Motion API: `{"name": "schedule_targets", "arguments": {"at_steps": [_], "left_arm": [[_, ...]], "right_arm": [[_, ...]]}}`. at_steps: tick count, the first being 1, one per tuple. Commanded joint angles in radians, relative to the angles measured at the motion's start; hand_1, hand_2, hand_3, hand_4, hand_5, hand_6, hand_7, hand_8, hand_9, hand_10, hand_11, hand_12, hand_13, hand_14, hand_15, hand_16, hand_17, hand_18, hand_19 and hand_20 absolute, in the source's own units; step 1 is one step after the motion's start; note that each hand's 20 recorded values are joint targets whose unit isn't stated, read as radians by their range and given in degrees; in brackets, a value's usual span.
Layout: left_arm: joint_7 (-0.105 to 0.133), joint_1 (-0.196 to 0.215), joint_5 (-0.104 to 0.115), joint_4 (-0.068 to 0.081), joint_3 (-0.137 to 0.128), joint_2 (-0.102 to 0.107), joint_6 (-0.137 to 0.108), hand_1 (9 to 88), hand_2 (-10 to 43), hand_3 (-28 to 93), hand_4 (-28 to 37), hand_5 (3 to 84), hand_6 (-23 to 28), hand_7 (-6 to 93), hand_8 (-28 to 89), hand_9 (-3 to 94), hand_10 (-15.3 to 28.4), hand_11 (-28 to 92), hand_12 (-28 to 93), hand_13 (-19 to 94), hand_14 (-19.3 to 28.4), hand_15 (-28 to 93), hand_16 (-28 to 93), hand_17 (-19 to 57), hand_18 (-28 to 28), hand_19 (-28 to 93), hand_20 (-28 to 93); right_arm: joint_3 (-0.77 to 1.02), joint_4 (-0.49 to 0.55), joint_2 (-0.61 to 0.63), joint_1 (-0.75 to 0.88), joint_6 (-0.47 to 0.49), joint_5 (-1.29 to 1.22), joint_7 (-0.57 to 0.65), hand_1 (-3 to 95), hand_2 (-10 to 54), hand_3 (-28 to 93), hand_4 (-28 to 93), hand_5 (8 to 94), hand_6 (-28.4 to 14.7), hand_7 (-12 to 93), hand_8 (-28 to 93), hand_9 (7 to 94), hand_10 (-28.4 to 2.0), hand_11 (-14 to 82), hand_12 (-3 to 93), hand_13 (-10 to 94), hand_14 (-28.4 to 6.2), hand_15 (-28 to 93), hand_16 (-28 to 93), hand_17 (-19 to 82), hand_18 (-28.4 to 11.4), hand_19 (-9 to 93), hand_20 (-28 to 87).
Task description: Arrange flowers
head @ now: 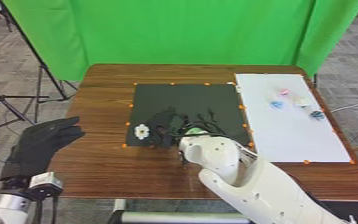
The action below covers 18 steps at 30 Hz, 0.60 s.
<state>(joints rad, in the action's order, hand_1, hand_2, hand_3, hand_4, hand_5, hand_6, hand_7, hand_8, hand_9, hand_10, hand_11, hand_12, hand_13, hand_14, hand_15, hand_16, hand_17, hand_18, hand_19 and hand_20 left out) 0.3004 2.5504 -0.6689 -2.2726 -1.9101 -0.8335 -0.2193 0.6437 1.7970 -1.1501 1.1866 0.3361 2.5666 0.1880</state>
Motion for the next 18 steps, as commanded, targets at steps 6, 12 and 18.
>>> {"name": "schedule_targets", "arguments": {"at_steps": [6, 12, 18], "left_arm": [[-0.008, -0.022, -0.007, 0.008, 0.015, -0.011, 0.027, 30.1, 3.1, 80, -15.5, 53.5, 16.1, 14.9, -9, 44.3, 22.8, 43, 11, 30, 27.4, 64, -14, -9.3, 20.8, 59, 14], [-0.008, -0.031, -0.007, 0.012, 0.024, -0.007, 0.029, 30.2, 3.1, 79, -15.5, 53.4, 16.1, 15.0, -9, 44.3, 22.8, 43, 11, 30, 27.4, 64, -14, -9.3, 20.8, 59, 14], [-0.007, -0.031, -0.004, 0.013, 0.029, -0.001, 0.022, 30.2, 3.1, 80, -15.5, 53.5, 16.1, 14.9, -9, 44.3, 22.7, 43, 11, 30, 27.4, 64, -14, -9.3, 20.8, 59, 14]], "right_arm": [[0.009, -0.056, -0.041, -0.007, -0.02, 0.018, 0.025, 11.0, 16.4, 76, -27, 64.4, -6.7, 12, -11, 55.0, -15.5, 10.4, 13.0, 62, -15.5, 78, 17, 24, -24.4, 83, 8], [0.002, -0.077, -0.052, -0.018, -0.033, 0.03, 0.047, 10.4, 16.6, 76, -27, 62.3, -6.8, 11, -11, 53.2, -14.9, 9.5, 12.5, 62, -15.5, 78, 17, 24, -24.4, 83, 8], [-0.005, -0.094, -0.073, -0.034, -0.035, 0.022, 0.061, 10.0, 16.6, 76, -27, 61.4, -7.0, 11, -11, 52.6, -15.0, 9.3, 12.4, 62, -15.7, 78, 17, 24, -24.4, 83, 9]]}}
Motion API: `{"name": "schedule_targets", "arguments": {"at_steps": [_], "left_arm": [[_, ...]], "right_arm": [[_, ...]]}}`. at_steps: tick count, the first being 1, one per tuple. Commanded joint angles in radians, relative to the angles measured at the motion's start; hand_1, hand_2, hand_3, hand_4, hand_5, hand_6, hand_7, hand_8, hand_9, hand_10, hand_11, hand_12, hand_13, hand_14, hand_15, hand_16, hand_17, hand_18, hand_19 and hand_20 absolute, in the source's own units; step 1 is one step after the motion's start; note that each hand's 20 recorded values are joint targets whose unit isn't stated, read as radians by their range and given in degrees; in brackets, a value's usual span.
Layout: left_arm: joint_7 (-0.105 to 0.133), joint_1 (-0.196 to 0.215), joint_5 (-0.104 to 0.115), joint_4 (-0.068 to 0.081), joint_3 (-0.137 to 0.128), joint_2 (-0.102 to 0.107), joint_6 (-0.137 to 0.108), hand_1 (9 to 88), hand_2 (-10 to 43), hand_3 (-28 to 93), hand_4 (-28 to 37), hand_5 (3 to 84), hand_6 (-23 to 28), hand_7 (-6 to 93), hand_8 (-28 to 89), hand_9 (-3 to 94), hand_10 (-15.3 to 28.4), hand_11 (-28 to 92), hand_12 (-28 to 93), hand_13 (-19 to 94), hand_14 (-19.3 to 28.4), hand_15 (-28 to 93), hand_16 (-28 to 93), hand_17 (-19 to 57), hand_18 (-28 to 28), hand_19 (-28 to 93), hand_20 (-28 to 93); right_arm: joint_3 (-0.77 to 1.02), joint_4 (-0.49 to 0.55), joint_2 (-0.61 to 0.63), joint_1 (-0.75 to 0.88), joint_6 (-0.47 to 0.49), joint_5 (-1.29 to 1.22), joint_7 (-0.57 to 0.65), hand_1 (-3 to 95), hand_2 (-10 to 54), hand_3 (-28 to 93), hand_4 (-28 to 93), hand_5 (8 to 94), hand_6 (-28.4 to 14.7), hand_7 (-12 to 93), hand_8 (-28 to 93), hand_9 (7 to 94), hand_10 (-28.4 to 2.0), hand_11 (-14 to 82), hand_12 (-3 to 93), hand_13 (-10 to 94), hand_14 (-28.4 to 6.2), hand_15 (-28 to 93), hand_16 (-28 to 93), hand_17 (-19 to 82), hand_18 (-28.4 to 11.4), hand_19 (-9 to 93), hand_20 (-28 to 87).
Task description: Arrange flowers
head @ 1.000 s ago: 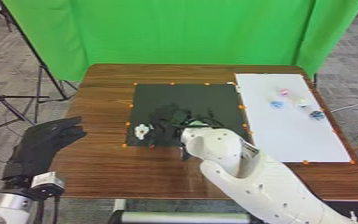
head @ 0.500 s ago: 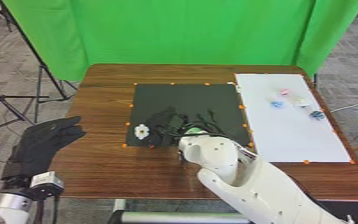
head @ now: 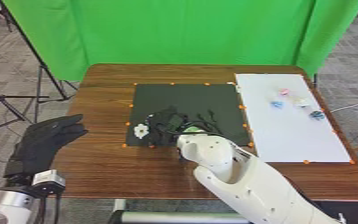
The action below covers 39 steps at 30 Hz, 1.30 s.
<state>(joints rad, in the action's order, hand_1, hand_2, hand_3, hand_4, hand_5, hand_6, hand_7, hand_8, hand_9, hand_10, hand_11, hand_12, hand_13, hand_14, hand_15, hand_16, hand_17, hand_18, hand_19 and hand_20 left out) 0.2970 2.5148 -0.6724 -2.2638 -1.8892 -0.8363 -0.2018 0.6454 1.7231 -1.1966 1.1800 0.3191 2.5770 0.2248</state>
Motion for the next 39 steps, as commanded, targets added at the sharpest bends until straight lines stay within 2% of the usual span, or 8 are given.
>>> {"name": "schedule_targets", "arguments": {"at_steps": [1, 5, 9, 12, 22, 25, 32, 39], "left_arm": [[0.001, 0.005, 0.003, 0.005, 0.009, 0.005, 0.003, 30.2, 3.1, 80, -15.5, 53.5, 16.1, 14.9, -9, 44.3, 22.7, 43, 11, 30, 27.4, 64, -14, -9.3, 20.8, 59, 14], [-0.003, 0.0, 0.001, 0.007, 0.011, 0.005, 0.006, 30.2, 3.2, 79, -15.5, 53.5, 16.1, 14.8, -9, 44.3, 22.7, 43, 11, 30, 27.4, 64, -14, -9.3, 20.8, 59, 14], [-0.002, -0.004, 0.007, 0.01, 0.021, 0.007, -0.004, 30.3, 3.2, 79, -15.5, 53.5, 16.2, 14.8, -9, 44.2, 22.7, 43, 11, 30, 27.4, 64, -14, -9.3, 20.8, 59, 14], [-0.009, 0.004, 0.002, 0.007, 0.015, 0.001, 0.002, 30.2, 3.3, 79, -15.5, 53.5, 16.1, 14.9, -9, 44.2, 22.7, 43, 11, 30, 27.4, 64, -14, -9.3, 20.8, 59, 14], [0.001, 0.001, 0.008, 0.011, 0.026, 0.007, -0.006, 30.4, 3.5, 79, -15.5, 53.5, 16.1, 15.0, -9, 44.3, 22.8, 43, 11, 30, 27.4, 64, -14, -9.3, 20.8, 59, 14], [0.008, 0.025, 0.013, 0.007, 0.018, 0.006, -0.011, 30.3, 3.5, 79, -15.4, 53.5, 16.1, 14.9, -9, 44.3, 22.7, 43, 11, 30, 27.4, 64, -14, -9.2, 20.7, 59, 14], [0.014, 0.043, 0.013, 0.0, 0.015, 0.003, -0.017, 30.3, 3.5, 79, -15.4, 53.6, 16.2, 14.8, -9, 44.2, 22.8, 43, 11, 30, 27.5, 64, -14, -9.3, 20.8, 59, 14], [0.048, 0.121, 0.023, -0.018, -0.013, 0.002, -0.044, 30.1, 3.5, 80, -15.4, 53.6, 16.2, 14.8, -9, 44.3, 22.8, 43, 11, 30, 27.4, 64, -14, -9.3, 20.8, 59, 14]], "right_arm": [[-0.008, -0.021, -0.031, -0.028, -0.024, 0.007, 0.021, 10.0, 16.6, 76, -26, 61.3, -7.0, 11, -11, 52.5, -15.0, 9.3, 12.4, 62, -15.7, 78, 17, 24, -24.4, 83, 9], [-0.015, -0.026, -0.045, -0.035, -0.031, 0.016, 0.015, 10.1, 16.7, 76, -27, 61.1, -6.9, 11, -11, 52.5, -15.1, 9.3, 12.4, 62, -15.7, 78, 17, 24, -24.5, 83, 9], [-0.012, -0.024, -0.06, -0.032, -0.024, 0.019, 0.006, 10.1, 16.7, 76, -27, 60.6, -6.9, 11, -11, 52.1, -14.9, 9.3, 12.4, 61, -15.8, 78, 17, 23, -24.5, 83, 9], [-0.022, -0.015, -0.059, -0.035, -0.038, 0.015, 0.006, 10.0, 16.7, 76, -27, 59.6, -6.6, 11, -11, 51.8, -14.9, 9.3, 12.4, 61, -15.8, 78, 17, 23, -24.5, 83, 9], [-0.019, -0.015, -0.068, -0.042, -0.04, -0.024, 0.02, 10.1, 16.6, 76, -26, 58.8, -6.1, 12, -11, 51.2, -14.4, 9.0, 12.3, 61, -15.9, 78, 16, 23, -24.6, 82, 9], [-0.023, -0.008, -0.058, -0.049, -0.069, -0.039, 0.04, 10.0, 16.6, 77, -26, 58.0, -6.3, 11, -11, 50.7, -14.6, 8.9, 12.4, 61, -16.0, 78, 16, 23, -24.7, 82, 10], [-0.046, 0.044, 0.041, -0.089, -0.087, -0.027, 0.049, 9.8, 16.6, 77, -26, 57.2, -6.6, 13, -11, 50.5, -16.2, 9.0, 12.9, 61, -16.0, 78, 16, 23, -24.8, 82, 10], [0.004, 0.177, 0.22, -0.091, -0.125, -0.149, 0.081, 9.9, 16.4, 77, -26, 57.5, -6.3, 13, -11, 50.6, -16.8, 9.0, 13.0, 61, -15.8, 78, 16, 23, -24.8, 82, 10]]}}
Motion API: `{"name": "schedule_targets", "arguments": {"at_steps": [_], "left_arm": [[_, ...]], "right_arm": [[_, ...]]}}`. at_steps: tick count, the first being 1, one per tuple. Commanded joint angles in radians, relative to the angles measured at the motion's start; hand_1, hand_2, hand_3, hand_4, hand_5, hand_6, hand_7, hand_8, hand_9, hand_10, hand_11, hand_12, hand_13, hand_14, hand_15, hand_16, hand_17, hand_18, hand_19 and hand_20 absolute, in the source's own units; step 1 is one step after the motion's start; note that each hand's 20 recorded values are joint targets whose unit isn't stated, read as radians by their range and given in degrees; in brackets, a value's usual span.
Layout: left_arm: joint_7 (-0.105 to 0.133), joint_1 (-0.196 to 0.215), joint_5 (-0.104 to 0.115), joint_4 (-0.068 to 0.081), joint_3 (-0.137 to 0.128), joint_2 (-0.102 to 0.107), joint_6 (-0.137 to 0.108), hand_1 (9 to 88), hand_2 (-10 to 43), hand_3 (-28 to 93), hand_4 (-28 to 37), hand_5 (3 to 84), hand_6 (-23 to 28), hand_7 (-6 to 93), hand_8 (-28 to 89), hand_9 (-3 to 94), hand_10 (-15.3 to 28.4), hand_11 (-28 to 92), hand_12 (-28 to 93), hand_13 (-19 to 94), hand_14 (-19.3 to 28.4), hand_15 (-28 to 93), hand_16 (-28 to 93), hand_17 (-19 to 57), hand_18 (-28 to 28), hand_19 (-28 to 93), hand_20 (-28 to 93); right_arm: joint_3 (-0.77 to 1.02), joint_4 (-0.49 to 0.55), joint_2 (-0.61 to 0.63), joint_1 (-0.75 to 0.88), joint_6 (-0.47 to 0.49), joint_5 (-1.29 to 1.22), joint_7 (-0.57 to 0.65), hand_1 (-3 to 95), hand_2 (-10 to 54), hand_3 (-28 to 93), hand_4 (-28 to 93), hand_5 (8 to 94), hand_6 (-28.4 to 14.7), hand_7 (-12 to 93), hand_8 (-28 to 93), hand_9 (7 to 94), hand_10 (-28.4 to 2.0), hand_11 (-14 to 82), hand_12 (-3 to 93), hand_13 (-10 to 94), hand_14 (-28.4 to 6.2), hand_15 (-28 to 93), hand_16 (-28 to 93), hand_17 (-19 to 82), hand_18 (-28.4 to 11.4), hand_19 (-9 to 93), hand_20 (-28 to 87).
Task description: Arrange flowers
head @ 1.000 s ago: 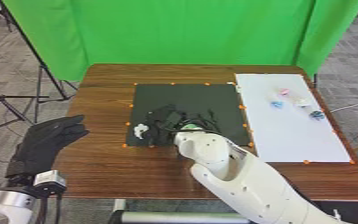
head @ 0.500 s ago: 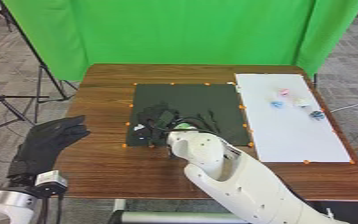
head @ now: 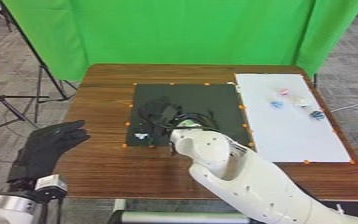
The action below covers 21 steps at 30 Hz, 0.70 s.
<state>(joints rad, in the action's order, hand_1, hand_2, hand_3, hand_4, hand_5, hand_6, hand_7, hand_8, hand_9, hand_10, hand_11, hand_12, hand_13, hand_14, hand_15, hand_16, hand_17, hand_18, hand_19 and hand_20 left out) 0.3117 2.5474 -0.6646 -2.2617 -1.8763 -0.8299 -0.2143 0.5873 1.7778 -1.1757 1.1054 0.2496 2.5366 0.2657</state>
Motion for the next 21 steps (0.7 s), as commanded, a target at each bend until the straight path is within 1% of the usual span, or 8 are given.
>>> {"name": "schedule_targets", "arguments": {"at_steps": [1, 5, 7, 9, 10, 12, 17, 21], "left_arm": [[0.038, 0.099, 0.018, -0.024, -0.03, -0.002, -0.036, 30.2, 3.5, 79, -15.4, 53.6, 16.2, 14.8, -9, 44.3, 22.8, 43, 11, 30, 27.4, 64, -14, -9.3, 20.8, 59, 14], [0.043, 0.097, 0.013, -0.026, -0.027, 0.002, -0.038, 30.2, 3.3, 79, -15.5, 53.5, 16.2, 14.8, -9, 44.2, 22.8, 43, 11, 30, 27.4, 64, -14, -9.3, 20.8, 59, 14], [0.05, 0.107, 0.012, -0.031, -0.031, 0.003, -0.04, 30.3, 3.4, 79, -15.5, 53.5, 16.2, 14.8, -9, 44.2, 22.8, 43, 11, 30, 27.4, 64, -14, -9.3, 20.7, 59, 14], [0.044, 0.107, 0.006, -0.035, -0.035, -0.004, -0.039, 30.2, 3.3, 79, -15.4, 53.5, 16.2, 14.7, -9, 44.3, 22.7, 43, 11, 30, 27.4, 64, -14, -9.3, 20.8, 59, 14], [0.048, 0.108, 0.009, -0.034, -0.035, -0.002, -0.04, 30.2, 3.3, 79, -15.4, 53.5, 16.2, 14.7, -9, 44.3, 22.7, 43, 11, 30, 27.3, 64, -14, -9.3, 20.8, 59, 14], [0.047, 0.11, 0.007, -0.038, -0.033, -0.005, -0.044, 30.2, 3.2, 79, -15.5, 53.5, 16.2, 14.7, -9, 44.3, 22.7, 43, 11, 30, 27.3, 64, -14, -9.3, 20.8, 59, 14], [0.041, 0.093, 0.005, -0.035, -0.011, -0.003, -0.039, 30.1, 3.2, 79, -15.6, 53.4, 16.1, 14.9, -9, 44.4, 22.8, 43, 11, 30, 27.3, 64, -14, -9.3, 20.7, 59, 14], [0.038, 0.09, 0.003, -0.039, -0.002, 0.001, -0.042, 30.1, 3.1, 79, -15.7, 53.4, 16.1, 14.9, -9, 44.3, 22.8, 43, 11, 30, 27.3, 64, -14, -9.3, 20.7, 59, 14]], "right_arm": [[0.091, 0.146, 0.23, 0.002, -0.055, -0.125, 0.039, 10.3, 16.0, 78, -26, 57.6, -6.2, 13, -11, 51.0, -17.2, 9.2, 13.2, 61, -15.8, 78, 16, 23, -24.7, 82, 10], [0.214, 0.206, 0.372, 0.091, -0.116, -0.19, 0.071, 12.8, 14.0, 80, -25, 57.7, -5.9, 14, -11, 52.8, -17.7, 10.4, 13.8, 61, -15.5, 78, 16, 23, -24.2, 82, 10], [0.286, 0.209, 0.428, 0.133, -0.132, -0.195, 0.084, 14.3, 13.2, 81, -24, 57.6, -5.7, 14, -11, 53.5, -17.9, 10.9, 14.0, 61, -15.2, 78, 16, 24, -24.0, 82, 10], [0.362, 0.198, 0.473, 0.178, -0.144, -0.216, 0.108, 15.1, 12.6, 81, -24, 57.5, -5.6, 14, -11, 53.6, -17.9, 11.1, 14.1, 61, -15.1, 78, 16, 24, -23.8, 82, 9], [0.391, 0.189, 0.494, 0.194, -0.151, -0.236, 0.126, 15.3, 12.5, 81, -24, 57.4, -5.6, 14, -11, 53.6, -17.9, 11.1, 14.1, 61, -15.2, 78, 16, 24, -23.7, 82, 9], [0.463, 0.17, 0.517, 0.235, -0.142, -0.25, 0.145, 17.4, 10.6, 82, -24, 57.4, -5.6, 15, -11, 53.8, -17.8, 11.4, 14.2, 62, -14.9, 78, 16, 24, -23.6, 82, 9], [0.587, 0.116, 0.57, 0.311, -0.183, -0.313, 0.204, 20.9, 7.8, 83, -24, 57.4, -5.7, 15, -12, 55.1, -17.0, 13.1, 14.7, 62, -13.6, 79, 16, 26, -22.4, 83, 9], [0.681, 0.078, 0.578, 0.381, -0.157, -0.304, 0.24, 23.7, 5.1, 84, -25, 57.6, -5.7, 16, -12, 56.9, -16.3, 15.4, 15.1, 63, -12.7, 79, 16, 27, -21.3, 84, 8]]}}
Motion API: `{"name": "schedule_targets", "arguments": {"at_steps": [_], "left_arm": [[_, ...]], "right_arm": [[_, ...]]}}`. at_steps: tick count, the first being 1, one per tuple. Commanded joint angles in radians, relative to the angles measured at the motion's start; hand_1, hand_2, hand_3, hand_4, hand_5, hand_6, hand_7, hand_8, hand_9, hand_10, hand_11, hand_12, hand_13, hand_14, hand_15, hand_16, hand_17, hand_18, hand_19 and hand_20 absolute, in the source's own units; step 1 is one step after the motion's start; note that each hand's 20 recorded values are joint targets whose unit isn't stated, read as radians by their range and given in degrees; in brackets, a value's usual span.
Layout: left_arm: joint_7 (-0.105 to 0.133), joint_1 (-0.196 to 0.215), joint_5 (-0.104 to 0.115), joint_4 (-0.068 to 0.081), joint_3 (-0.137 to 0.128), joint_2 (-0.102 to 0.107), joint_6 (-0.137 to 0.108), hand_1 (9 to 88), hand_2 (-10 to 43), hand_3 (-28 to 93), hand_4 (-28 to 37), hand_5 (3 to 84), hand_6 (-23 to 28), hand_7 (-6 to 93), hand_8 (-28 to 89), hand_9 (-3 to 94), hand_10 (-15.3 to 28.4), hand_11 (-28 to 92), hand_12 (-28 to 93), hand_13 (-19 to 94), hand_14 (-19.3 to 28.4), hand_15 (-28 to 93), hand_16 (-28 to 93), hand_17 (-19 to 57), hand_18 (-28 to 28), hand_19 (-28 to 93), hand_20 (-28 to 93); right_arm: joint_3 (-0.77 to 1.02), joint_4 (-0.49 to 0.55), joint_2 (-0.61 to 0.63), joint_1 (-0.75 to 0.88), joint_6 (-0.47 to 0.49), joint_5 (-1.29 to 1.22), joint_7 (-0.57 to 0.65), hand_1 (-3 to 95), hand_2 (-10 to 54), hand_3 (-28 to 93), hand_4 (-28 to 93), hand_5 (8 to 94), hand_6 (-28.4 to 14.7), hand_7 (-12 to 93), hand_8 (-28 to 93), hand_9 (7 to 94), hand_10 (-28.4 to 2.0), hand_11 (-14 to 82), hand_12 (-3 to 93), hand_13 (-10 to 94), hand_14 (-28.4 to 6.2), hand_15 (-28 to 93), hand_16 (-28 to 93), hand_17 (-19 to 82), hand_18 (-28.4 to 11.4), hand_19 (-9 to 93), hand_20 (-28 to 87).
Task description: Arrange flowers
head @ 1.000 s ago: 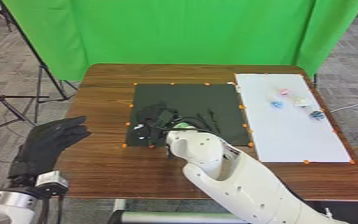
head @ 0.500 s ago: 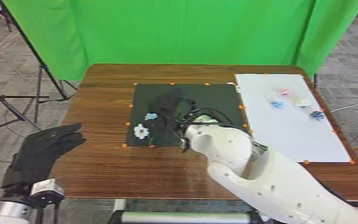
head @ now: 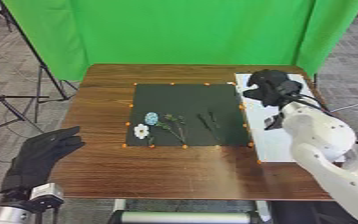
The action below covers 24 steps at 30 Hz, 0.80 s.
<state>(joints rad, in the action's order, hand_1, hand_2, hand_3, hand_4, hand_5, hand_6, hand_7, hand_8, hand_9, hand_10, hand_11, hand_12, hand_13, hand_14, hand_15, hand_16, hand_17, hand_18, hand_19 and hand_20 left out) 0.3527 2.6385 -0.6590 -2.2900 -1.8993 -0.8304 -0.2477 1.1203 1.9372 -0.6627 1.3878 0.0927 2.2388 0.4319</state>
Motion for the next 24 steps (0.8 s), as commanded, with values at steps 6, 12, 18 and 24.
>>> {"name": "schedule_targets", "arguments": {"at_steps": [6, 12, 18, 24], "left_arm": [[-0.007, -0.016, 0.001, -0.009, 0.034, 0.001, -0.01, 30.2, 3.2, 79, -15.8, 53.4, 16.2, 14.9, -9, 44.2, 22.8, 43, 11, 30, 27.3, 64, -14, -9.3, 20.8, 59, 14], [-0.008, -0.026, 0.001, -0.006, 0.048, 0.0, -0.007, 30.3, 3.2, 79, -15.9, 53.5, 16.2, 14.9, -9, 44.1, 22.8, 43, 11, 30, 27.4, 64, -14, -9.3, 20.8, 59, 14], [-0.013, -0.039, -0.002, -0.002, 0.054, -0.005, 0.0, 30.2, 3.1, 79, -15.8, 53.5, 16.2, 14.9, -9, 44.2, 22.8, 43, 11, 30, 27.4, 64, -14, -9.3, 20.8, 59, 14], [-0.013, -0.045, 0.0, 0.0, 0.057, -0.008, 0.001, 30.3, 3.1, 79, -16.0, 53.4, 16.1, 14.9, -9, 44.2, 22.7, 44, 11, 30, 27.3, 64, -14, -9.4, 20.8, 59, 14]], "right_arm": [[0.221, -0.134, 0.051, 0.156, 0.044, -0.002, 0.127, 27.0, 1.9, 85, -25, 56.8, -6.0, 17, -12, 58.0, -15.9, 18.7, 15.4, 64, -11.6, 79, 17, 28, -20.5, 84, 7], [0.247, -0.183, 0.012, 0.166, 0.103, 0.009, 0.16, 27.9, 0.4, 85, -26, 55.2, -6.3, 17, -12, 56.1, -16.1, 18.0, 15.0, 64, -11.4, 79, 17, 29, -20.1, 85, 6], [0.244, -0.237, -0.014, 0.136, 0.156, 0.009, 0.209, 27.6, -0.6, 86, -26, 53.5, -6.3, 17, -12, 53.5, -16.8, 16.5, 14.6, 64, -11.3, 79, 17, 29, -20.1, 85, 6], [0.248, -0.258, -0.021, 0.139, 0.168, 0.012, 0.227, 27.5, -0.8, 86, -27, 53.1, -6.4, 17, -12, 52.4, -17.0, 15.5, 14.5, 64, -11.1, 80, 17, 29, -20.1, 86, 5]]}}
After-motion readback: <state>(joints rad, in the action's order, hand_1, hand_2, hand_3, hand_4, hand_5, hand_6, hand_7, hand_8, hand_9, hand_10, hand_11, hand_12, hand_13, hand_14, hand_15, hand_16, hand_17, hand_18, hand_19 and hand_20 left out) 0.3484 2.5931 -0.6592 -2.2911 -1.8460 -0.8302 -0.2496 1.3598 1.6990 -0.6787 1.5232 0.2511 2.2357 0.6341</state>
